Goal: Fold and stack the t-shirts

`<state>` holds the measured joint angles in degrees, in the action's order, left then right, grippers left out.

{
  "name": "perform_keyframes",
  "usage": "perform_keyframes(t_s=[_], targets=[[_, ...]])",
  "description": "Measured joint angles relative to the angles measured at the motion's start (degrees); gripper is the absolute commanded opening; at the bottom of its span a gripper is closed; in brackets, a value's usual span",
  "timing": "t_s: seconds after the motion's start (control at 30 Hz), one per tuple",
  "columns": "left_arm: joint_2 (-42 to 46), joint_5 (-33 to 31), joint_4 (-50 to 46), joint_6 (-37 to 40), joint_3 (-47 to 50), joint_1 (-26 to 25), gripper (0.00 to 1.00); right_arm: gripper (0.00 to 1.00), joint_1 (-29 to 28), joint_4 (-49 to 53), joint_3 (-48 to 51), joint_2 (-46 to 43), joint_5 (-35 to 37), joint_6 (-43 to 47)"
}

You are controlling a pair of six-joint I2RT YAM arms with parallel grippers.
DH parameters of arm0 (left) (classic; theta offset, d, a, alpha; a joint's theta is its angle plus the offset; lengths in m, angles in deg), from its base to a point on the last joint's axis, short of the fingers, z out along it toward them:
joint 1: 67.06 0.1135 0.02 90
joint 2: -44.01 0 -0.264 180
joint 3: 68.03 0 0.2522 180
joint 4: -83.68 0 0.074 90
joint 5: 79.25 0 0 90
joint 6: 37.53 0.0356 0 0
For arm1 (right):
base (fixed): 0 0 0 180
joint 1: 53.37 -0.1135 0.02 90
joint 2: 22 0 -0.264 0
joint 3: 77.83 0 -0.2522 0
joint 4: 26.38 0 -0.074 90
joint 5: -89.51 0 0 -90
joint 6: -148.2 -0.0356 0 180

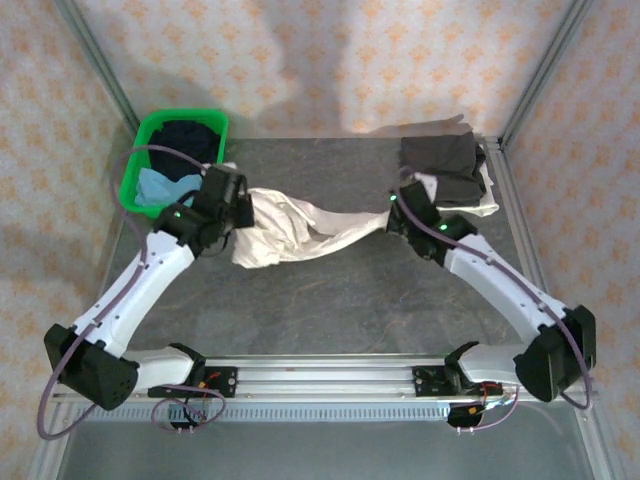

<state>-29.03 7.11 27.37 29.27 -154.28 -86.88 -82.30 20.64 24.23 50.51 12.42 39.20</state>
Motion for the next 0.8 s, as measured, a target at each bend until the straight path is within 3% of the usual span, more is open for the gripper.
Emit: perform_keyframes(t_s=[0.03, 0.07, 0.13, 0.3, 0.47, 0.6, 0.7, 0.8], targets=[[-2.03, 1.25, 0.09, 0.5, -1.7, 2.32, 0.38, 0.0, 1.33, -0.31, -1.81, 0.52, 0.39, 0.48], [-5.05, 3.06, 0.2, 0.7, -3.63, 4.66, 0.5, 0.0, 2.51, -0.59, -3.39, 1.7, 0.68, 0.96], [-12.09, 4.98, 0.5, 0.76, -7.26, 8.68, 0.62, 0.0, 4.13, -1.01, -5.79, 5.33, 0.68, 1.68], [-24.06, 5.49, 0.13, 1.4, -9.92, 12.83, 0.72, 0.0, 5.09, -0.68, -6.54, 13.62, -1.55, 2.38], [-19.43, 2.03, -0.74, 2.56, -5.64, 6.58, 0.72, 0.0, 5.09, -1.16, 2.08, 10.27, -6.58, 2.12], [-15.87, -0.17, 0.46, 4.13, -2.99, -5.11, 0.7, 0.0, 5.09, -1.09, 9.44, 4.26, -9.35, 0.92], [-18.16, 0.13, 1.86, 4.79, -0.13, -9.05, 0.58, 0.0, 5.09, -1.16, 12.37, 0.94, -10.29, 0.07], [-24.61, -0.66, 2.21, 5.53, 0.63, -8.52, 0.48, 0.0, 5.09, -1.18, 13.68, -0.59, -10.36, -0.46]])
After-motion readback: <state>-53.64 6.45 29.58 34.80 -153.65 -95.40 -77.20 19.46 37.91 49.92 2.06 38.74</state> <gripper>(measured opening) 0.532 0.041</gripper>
